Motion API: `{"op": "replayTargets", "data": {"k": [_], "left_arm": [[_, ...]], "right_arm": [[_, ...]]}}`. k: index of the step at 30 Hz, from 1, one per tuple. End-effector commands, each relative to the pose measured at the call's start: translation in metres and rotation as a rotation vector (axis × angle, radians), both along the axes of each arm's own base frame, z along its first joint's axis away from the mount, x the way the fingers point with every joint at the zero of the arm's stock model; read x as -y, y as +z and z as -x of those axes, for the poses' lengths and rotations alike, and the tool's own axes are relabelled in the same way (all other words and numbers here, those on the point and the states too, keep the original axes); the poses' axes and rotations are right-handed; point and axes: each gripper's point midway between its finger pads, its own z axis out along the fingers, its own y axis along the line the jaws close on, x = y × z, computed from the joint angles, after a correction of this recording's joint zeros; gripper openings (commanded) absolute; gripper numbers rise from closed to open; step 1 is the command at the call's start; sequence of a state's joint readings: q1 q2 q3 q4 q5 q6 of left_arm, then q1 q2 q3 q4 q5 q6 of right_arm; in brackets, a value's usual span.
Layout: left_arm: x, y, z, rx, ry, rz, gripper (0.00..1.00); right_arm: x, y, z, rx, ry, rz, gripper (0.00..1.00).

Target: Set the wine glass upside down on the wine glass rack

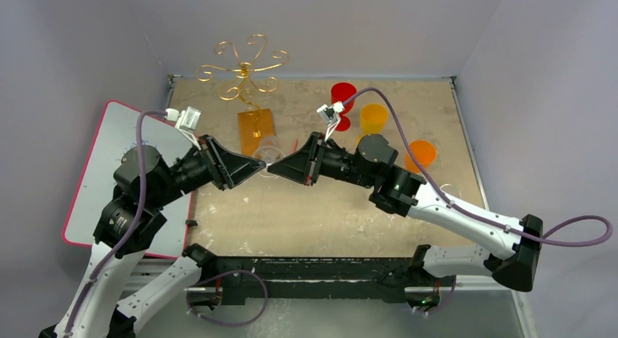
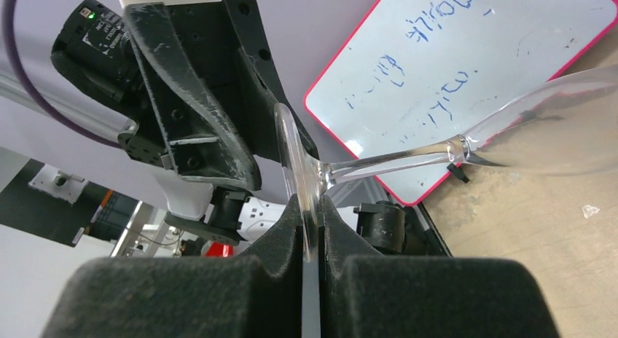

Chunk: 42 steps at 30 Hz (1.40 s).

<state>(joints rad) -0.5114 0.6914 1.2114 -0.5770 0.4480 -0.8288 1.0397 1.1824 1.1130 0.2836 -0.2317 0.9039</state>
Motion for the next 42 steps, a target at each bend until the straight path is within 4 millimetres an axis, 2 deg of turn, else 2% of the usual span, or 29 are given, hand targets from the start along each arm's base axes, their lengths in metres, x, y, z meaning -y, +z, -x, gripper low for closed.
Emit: {"op": "replayTargets", "data": {"k": [1,3,5,10,11,15,19,25,30,37,42], "left_arm": [[0.004,0.014,-0.002,0.043,-0.012,0.047,0.24],[0.004,0.012,-0.002,0.044,-0.012,0.04,0.14],[0.003,0.013,-0.003,0.049,0.0,0.033,0.0],[-0.003,0.011,-0.008,0.04,0.046,0.018,0.0],[-0.005,0.01,-0.009,0.035,0.058,0.015,0.0],[-0.013,0.003,-0.012,0.017,0.115,0.0,0.0],[-0.019,-0.006,-0.018,-0.01,0.163,-0.039,0.0],[-0.031,-0.011,-0.027,-0.038,0.259,-0.048,0.0],[-0.053,-0.014,-0.041,-0.063,0.412,-0.061,0.0],[-0.097,-0.027,-0.072,-0.144,0.718,-0.152,0.0],[-0.128,-0.014,-0.089,-0.118,0.923,-0.163,0.0]], "right_arm": [[0.007,0.04,0.012,0.039,0.039,-0.111,0.0],[0.009,0.041,0.013,0.043,0.039,-0.117,0.0],[0.009,0.041,0.012,0.042,0.032,-0.111,0.0],[0.011,0.034,0.01,0.032,0.019,-0.09,0.0],[0.011,0.033,0.01,0.034,0.017,-0.09,0.02],[0.015,0.029,0.009,0.022,-0.002,-0.09,0.26],[0.025,0.034,0.006,0.039,-0.044,-0.102,0.56],[0.039,0.038,0.005,0.068,-0.09,-0.083,0.81],[0.051,0.042,0.003,0.088,-0.137,-0.078,0.99],[0.068,0.041,0.0,0.095,-0.197,-0.047,1.0],[0.079,0.042,0.003,0.111,-0.217,-0.05,1.0]]}}
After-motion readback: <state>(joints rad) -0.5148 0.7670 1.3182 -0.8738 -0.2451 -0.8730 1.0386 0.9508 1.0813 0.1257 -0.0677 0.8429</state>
